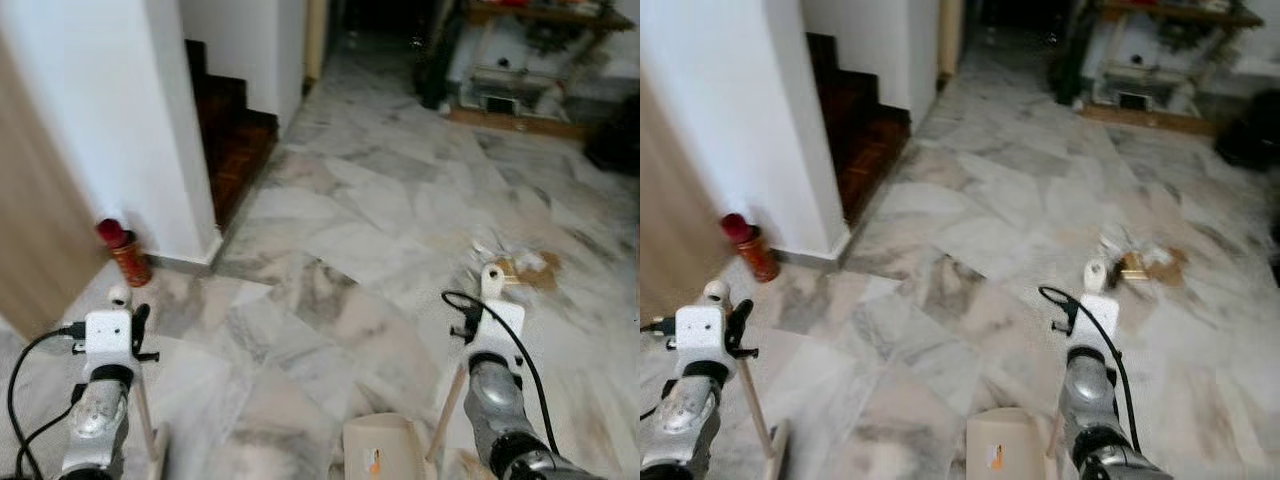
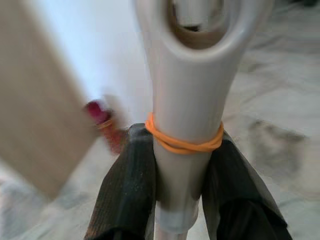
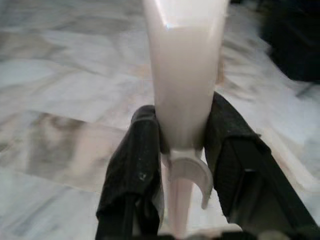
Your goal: Sweep floor
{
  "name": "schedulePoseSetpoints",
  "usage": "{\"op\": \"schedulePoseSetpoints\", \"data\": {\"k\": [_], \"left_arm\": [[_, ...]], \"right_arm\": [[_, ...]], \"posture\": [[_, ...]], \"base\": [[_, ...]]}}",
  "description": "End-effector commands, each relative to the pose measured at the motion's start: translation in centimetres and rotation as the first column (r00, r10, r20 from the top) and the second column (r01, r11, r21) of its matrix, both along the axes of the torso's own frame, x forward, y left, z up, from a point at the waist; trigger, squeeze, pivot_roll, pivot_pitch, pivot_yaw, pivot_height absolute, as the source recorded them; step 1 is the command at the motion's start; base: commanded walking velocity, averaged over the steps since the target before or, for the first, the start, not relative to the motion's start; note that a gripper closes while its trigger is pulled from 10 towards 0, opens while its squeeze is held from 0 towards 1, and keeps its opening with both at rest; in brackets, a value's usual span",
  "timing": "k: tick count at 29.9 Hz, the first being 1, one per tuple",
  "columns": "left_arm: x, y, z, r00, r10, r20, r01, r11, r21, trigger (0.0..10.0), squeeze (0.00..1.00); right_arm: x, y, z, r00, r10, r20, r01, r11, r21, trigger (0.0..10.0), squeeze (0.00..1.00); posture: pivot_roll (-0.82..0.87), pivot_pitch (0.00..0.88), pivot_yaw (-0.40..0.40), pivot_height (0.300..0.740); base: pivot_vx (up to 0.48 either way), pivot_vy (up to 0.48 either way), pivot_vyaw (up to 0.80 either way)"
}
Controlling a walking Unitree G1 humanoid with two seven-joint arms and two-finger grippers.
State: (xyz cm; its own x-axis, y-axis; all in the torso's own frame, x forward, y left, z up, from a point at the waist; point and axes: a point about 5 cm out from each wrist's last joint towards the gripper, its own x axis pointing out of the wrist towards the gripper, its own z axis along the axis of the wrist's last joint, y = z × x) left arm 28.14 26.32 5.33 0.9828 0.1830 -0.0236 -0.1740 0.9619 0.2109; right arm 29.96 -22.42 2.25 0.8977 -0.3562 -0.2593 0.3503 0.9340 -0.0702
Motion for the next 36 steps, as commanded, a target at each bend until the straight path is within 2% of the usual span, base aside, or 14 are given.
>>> {"op": "schedulePoseSetpoints", "data": {"k": [1,10,14,19,30,36], "left_arm": [[0.1,0.4,0.3,1.0,0.003,0.005,-0.003,1.0,0.002,10.0,0.0],[0.9,-0.2,0.1,0.999,-0.033,-0.023,0.033,0.999,-0.02,10.0,0.0],[1.8,-0.7,0.5,0.999,-0.046,-0.02,0.045,0.998,-0.049,10.0,0.0],[2.0,-1.5,0.2,0.997,-0.067,-0.028,0.065,0.996,-0.065,10.0,0.0],[1.1,-1.8,-0.8,0.995,-0.084,-0.047,0.081,0.994,-0.069,10.0,0.0],[1.1,-2.3,-1.0,0.994,-0.096,-0.046,0.092,0.993,-0.071,10.0,0.0]], "right_arm": [[0.9,0.6,1.0,0.999,0.017,0.04,-0.017,1.0,-0.001,10.0,0.0],[0.9,1.0,0.8,0.999,0.023,0.033,-0.024,1.0,0.013,10.0,0.0],[1.6,1.4,1.4,0.998,0.037,0.051,-0.038,0.999,0.019,10.0,0.0],[1.9,1.6,1.7,0.996,0.067,0.065,-0.068,0.998,0.017,10.0,0.0],[0.3,1.2,0.2,0.998,0.064,0.029,-0.064,0.998,0.005,10.0,0.0],[0.1,1.0,0.0,0.997,0.069,0.018,-0.069,0.998,-0.006,10.0,0.0]], "posture": [[0.14,0.0,0.011,0.74],[0.14,0.0,-0.005,0.74],[0.12,0.0,-0.007,0.74],[0.1,0.0,-0.012,0.74],[0.09,0.0,-0.003,0.74],[0.08,0.0,-0.016,0.74]], "base": [[0.0,0.0,-0.8],[0.0,0.0,-0.8],[0.0,0.0,-0.8],[0.0,0.0,-0.8],[0.0,0.0,0.0],[0.0,0.0,0.0]]}}
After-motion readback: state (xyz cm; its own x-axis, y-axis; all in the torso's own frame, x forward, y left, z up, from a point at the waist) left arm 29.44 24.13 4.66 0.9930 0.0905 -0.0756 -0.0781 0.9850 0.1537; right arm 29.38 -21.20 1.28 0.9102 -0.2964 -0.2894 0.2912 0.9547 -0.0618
